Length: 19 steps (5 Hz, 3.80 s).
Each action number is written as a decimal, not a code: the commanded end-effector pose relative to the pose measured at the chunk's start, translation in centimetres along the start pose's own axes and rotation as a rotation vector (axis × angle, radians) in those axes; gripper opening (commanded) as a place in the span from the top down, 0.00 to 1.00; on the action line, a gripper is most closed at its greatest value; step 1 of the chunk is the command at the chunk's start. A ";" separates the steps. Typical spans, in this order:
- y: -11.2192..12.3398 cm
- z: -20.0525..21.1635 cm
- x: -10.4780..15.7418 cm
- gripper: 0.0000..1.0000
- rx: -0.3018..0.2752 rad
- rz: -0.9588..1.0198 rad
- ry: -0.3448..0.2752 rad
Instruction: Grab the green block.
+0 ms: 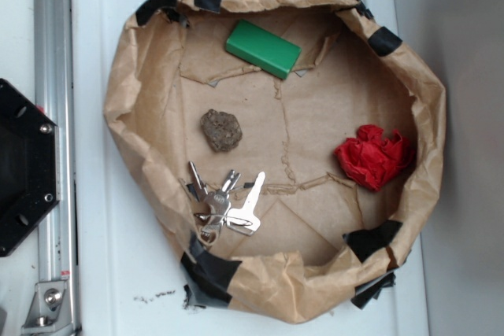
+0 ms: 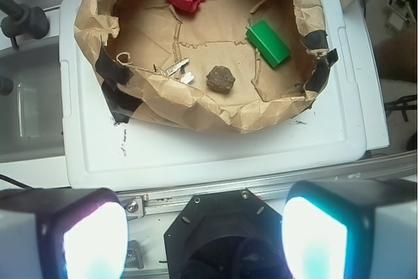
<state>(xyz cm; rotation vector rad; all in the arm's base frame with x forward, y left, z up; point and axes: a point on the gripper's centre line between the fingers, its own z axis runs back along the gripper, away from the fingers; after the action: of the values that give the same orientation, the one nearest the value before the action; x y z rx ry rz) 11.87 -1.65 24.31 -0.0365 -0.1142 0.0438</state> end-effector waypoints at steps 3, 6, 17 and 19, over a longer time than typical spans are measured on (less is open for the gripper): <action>3.5 -6.3 7.2 0.00 0.164 -0.131 -0.131; 5.2 -15.5 11.8 0.00 0.149 -0.403 -0.082; 8.5 -24.9 14.0 1.00 0.160 -0.423 -0.019; 8.8 -25.0 13.1 1.00 0.153 -0.401 0.000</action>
<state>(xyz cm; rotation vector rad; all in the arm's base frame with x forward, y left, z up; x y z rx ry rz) 27.66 7.21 1.17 0.1430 -0.1288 -0.3487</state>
